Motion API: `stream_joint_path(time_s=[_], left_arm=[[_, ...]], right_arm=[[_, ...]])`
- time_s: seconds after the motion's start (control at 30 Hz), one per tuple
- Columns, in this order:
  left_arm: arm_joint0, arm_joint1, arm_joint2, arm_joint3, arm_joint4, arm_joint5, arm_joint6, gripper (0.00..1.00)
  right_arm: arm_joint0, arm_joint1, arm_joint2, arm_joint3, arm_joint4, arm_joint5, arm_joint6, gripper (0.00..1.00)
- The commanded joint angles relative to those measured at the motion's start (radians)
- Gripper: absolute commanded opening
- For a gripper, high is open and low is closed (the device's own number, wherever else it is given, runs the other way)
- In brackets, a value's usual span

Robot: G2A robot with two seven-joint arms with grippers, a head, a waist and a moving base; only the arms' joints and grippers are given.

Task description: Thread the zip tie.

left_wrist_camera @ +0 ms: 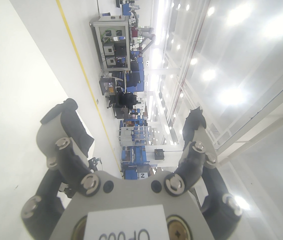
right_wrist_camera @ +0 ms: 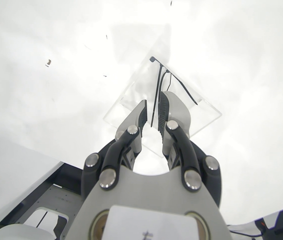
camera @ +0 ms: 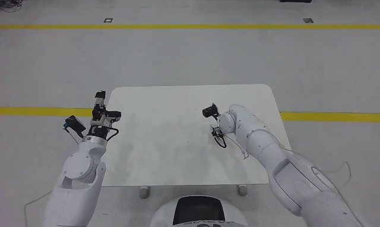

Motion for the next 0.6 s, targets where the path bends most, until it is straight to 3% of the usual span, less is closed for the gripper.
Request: stream_joint_path(time_s=[0.0, 0.57], left_arm=[[0.000, 0.000, 0.000, 0.000, 0.000, 0.000, 0.000, 1.00], [0.000, 0.000, 0.000, 0.000, 0.000, 0.000, 0.000, 1.00]], right_arm=[[0.004, -0.006, -0.004, 0.010, 0.000, 0.003, 0.003, 0.12], [0.041, -0.062, -0.034, 0.121, -0.005, 0.029, 0.013, 0.15]])
